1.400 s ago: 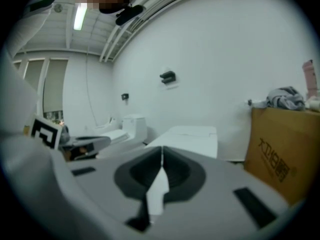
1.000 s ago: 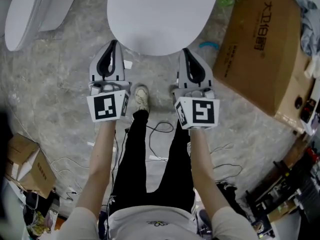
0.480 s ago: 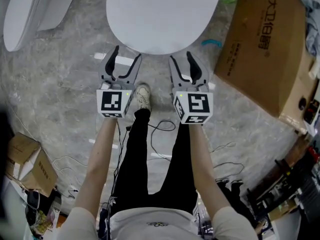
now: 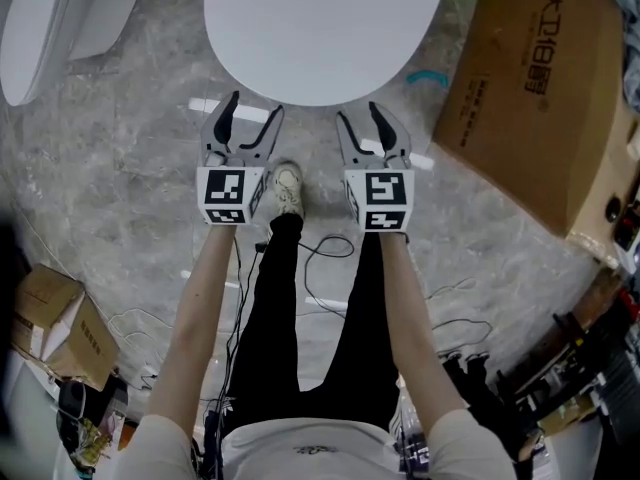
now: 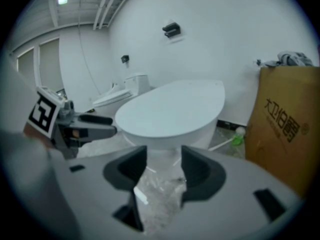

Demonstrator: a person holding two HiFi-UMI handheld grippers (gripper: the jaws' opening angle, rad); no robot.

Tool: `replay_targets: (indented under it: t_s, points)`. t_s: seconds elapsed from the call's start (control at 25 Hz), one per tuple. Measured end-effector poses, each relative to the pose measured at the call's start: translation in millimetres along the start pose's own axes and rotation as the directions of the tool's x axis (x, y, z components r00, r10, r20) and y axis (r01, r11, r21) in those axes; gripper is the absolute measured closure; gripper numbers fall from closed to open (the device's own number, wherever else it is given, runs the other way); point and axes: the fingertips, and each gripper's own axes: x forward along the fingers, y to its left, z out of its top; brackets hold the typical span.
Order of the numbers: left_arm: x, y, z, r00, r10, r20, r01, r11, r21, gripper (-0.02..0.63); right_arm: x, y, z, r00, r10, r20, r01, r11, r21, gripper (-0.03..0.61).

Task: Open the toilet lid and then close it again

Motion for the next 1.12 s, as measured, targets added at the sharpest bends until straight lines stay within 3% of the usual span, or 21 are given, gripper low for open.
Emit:
replay_targets:
  t_s: [0.16,0.32,0.44,1.12]
  points:
    - [3.7,4.8,-10.3,0.999,0.002,-0.046,0.0,0.999,0.032,0.299,10.3,0.9,-0.4,1.0,0.005,0.002,-0.005,1.0,-0.006,0.362]
    - [11.1,7.2,-5.4,1.0,-0.015,-0.013,0.015,0.999,0.051,0.3,15.4,1.4,2.6,1.0,0.024,0.011,-0.023,0.999,-0.023,0.362]
    - [16.5,0.4,-4.9,0.999,-0.051,-0.015,0.052,0.995,0.082,0.299,17.4,0.5,4.4,0.999,0.043,0.03,-0.044,0.999,0.025,0.364]
    - [15.7,-1.9,-3.0,0.998,-0.062,-0.007,0.062,0.997,0.053,0.299,15.0,1.2,9.9,0.999,0.051,0.02,-0.051,0.999,0.008,0.364]
